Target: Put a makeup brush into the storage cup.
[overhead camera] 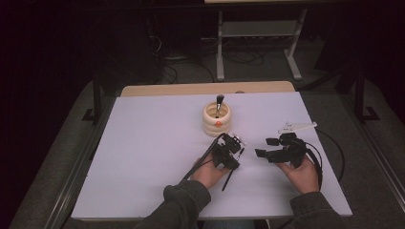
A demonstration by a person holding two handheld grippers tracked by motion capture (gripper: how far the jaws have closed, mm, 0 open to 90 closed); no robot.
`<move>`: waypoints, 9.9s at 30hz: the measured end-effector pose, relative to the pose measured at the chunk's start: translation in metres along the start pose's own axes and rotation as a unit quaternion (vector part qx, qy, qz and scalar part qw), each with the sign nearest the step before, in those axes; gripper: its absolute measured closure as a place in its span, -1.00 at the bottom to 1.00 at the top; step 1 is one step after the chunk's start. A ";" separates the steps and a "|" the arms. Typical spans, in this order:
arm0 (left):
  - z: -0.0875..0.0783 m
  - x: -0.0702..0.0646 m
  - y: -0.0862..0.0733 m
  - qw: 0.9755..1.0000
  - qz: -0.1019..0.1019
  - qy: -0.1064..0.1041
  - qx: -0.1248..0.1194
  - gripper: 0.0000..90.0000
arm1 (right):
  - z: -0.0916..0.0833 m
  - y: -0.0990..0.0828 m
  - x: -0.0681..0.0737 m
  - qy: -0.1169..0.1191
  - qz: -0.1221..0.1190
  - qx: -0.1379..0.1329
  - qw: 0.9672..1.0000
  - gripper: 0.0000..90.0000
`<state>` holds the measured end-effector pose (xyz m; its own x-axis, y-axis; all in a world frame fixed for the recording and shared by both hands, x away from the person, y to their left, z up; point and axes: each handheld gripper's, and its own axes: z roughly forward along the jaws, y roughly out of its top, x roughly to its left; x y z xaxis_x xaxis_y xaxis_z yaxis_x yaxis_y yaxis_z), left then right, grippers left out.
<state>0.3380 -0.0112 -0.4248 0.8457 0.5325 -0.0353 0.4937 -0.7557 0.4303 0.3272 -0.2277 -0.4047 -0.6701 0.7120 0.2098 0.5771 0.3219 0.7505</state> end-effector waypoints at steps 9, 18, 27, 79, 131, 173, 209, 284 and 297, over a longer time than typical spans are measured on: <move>0.002 -0.007 0.011 0.998 0.040 0.019 0.042 0.90 | -0.003 -0.001 0.000 -0.001 0.000 -0.005 1.000 -0.34; 0.000 -0.001 0.011 0.998 0.049 0.003 0.045 0.91 | -0.003 -0.001 -0.001 -0.001 0.001 -0.009 1.000 -0.34; -0.010 0.008 0.007 0.998 0.042 -0.018 0.032 0.91 | -0.004 -0.001 0.001 0.003 0.001 -0.009 1.000 -0.34; -0.135 0.042 -0.108 0.971 0.017 -0.067 -0.228 0.91 | 0.054 0.065 0.091 0.226 -0.015 -0.010 0.974 0.22; -0.126 0.056 -0.142 0.973 -0.003 -0.074 -0.221 0.41 | 0.043 0.102 0.084 0.226 -0.045 0.005 0.973 0.89; -0.130 0.064 -0.163 0.972 -0.024 -0.056 -0.229 0.26 | 0.027 0.140 0.057 0.176 -0.043 0.011 0.983 0.89; -0.133 0.069 -0.179 0.972 -0.033 -0.031 -0.229 0.18 | 0.006 0.191 0.039 0.118 -0.041 -0.005 0.992 0.89; -0.139 0.077 -0.186 0.970 -0.046 -0.026 -0.238 0.11 | 0.057 0.199 0.000 0.036 0.020 0.008 0.999 0.88; -0.140 0.077 -0.187 0.969 -0.047 -0.027 -0.239 0.11 | 0.065 0.195 -0.001 0.037 0.021 0.003 0.999 0.88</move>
<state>0.2827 0.2244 -0.3821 0.8175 0.5598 -0.1356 0.4292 -0.4350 0.7915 0.4702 -0.1251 -0.2993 -0.6783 0.6764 0.2869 0.6075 0.2967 0.7368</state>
